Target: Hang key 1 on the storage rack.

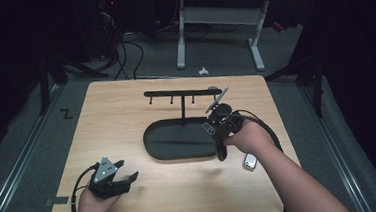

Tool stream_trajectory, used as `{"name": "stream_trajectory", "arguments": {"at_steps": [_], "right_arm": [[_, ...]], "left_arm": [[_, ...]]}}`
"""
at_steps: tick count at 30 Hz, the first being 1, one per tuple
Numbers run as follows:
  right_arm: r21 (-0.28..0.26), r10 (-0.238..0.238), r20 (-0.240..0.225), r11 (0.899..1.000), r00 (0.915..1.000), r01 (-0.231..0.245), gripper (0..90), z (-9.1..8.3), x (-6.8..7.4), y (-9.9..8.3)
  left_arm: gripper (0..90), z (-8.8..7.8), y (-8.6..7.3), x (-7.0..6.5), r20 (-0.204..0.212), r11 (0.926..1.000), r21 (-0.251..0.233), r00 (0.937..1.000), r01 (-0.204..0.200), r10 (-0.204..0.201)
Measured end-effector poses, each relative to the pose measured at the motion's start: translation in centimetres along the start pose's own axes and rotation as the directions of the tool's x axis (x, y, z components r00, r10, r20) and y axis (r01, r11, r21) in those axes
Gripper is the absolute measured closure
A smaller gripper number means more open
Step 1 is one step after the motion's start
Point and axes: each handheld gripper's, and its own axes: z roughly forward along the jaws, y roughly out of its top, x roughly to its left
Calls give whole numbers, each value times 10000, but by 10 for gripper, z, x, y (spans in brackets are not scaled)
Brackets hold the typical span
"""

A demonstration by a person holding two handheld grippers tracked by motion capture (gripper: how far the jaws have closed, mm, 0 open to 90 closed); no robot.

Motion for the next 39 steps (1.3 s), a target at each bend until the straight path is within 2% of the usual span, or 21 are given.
{"name": "stream_trajectory", "arguments": {"at_steps": [8, 10, 13, 18, 22, 23, 25, 31, 33, 34, 39], "right_arm": [[-164, 44, -11, 9999, 10000, -44, 805, -6, 2, 13], [-188, -76, 22, 9998, 10000, 76, 805, -8, 2, 15], [-119, 65, 93, 9999, 9999, -64, 806, -9, 4, 17], [-206, -59, 47, 9998, 10000, 60, 805, -11, 2, 21], [-234, 179, 38, 9996, 9998, -178, 805, -14, 1, 23], [-314, -25, 51, 9995, 10000, 26, 805, -15, 0, 24], [-400, 84, 51, 9992, 10000, -82, 805, -17, -1, 26], [-560, 12, 91, 9984, 10000, -7, 805, -20, -2, 33], [-620, 158, 50, 9980, 9999, -154, 805, -22, -2, 35], [-651, 28, 109, 9979, 9999, -21, 805, -22, -3, 36], [-705, 23, 80, 9975, 10000, -17, 805, -25, -1, 43]], "left_arm": [[309, 0, 0, 1, -29, 10000, 51, 10000, 67, -67], [306, -1, -1, 1, -59, 10000, 51, 10000, 60, -60], [307, -4, -2, 3, -116, 9999, 65, 9999, 89, -88], [305, -10, -7, 5, -256, 9998, 5, 9994, 220, -220], [305, -12, -9, 6, -274, 9996, 56, 9993, 270, -269], [305, -13, -9, 6, -280, 9996, 74, 9992, 290, -288], [305, -13, -9, 6, -308, 9996, 45, 9991, 296, -294], [305, -12, -10, 6, -151, 9992, 88, 9992, 377, -376], [305, -11, -10, 5, -141, 9994, 88, 9994, 328, -327], [305, -11, -10, 4, -120, 9995, 90, 9995, 292, -291], [305, -10, -9, 4, -38, 9995, 79, 9996, 290, -290]]}}
